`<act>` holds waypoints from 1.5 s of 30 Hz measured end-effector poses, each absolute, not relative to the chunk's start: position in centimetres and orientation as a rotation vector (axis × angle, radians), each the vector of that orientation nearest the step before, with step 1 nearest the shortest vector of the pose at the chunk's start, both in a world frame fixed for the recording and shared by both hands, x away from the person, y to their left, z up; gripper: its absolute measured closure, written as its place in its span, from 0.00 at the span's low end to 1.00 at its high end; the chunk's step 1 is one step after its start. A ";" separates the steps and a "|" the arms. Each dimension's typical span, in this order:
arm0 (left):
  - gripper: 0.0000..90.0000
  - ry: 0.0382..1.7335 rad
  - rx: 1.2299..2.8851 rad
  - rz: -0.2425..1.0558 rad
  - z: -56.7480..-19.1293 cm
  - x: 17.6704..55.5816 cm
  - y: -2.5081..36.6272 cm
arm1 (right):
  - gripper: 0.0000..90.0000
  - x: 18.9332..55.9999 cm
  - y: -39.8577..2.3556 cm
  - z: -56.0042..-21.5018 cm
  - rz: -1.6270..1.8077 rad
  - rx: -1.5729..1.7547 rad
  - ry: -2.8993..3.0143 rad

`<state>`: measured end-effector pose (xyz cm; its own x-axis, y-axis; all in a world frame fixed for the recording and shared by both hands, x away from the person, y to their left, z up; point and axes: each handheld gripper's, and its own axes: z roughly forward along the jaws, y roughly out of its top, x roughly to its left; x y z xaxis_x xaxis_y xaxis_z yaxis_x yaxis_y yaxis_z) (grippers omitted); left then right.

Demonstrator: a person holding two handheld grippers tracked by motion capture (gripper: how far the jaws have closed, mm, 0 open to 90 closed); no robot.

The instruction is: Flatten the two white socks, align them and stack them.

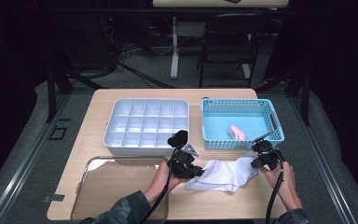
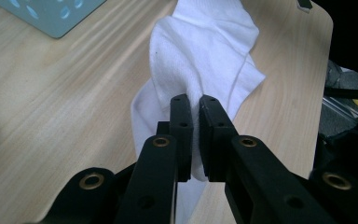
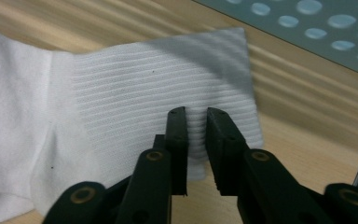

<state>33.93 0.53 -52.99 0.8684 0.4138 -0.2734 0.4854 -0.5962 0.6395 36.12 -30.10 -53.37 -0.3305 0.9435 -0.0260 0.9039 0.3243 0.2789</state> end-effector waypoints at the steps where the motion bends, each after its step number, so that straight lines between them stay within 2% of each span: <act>1: 0.94 0.644 2.281 -0.133 -53.0 34.0 0.6 | 0.95 36.0 -30.0 -53.5 0.337 1.698 2.378; 9: 0.94 0.662 2.287 -0.128 -53.1 34.1 0.7 | 0.99 35.8 -30.1 -52.6 0.342 1.671 2.377; 23: 0.94 0.675 2.278 -0.179 -52.5 34.5 1.5 | 0.99 34.0 -29.2 -48.6 0.409 1.590 2.322; 28: 0.94 0.683 2.297 -0.225 -52.8 34.6 2.1 | 0.99 33.7 -29.0 -48.5 0.410 1.595 2.331; 45: 0.94 0.704 2.397 -0.220 -53.5 34.6 2.9 | 0.98 33.5 -27.9 -50.0 0.390 1.566 2.424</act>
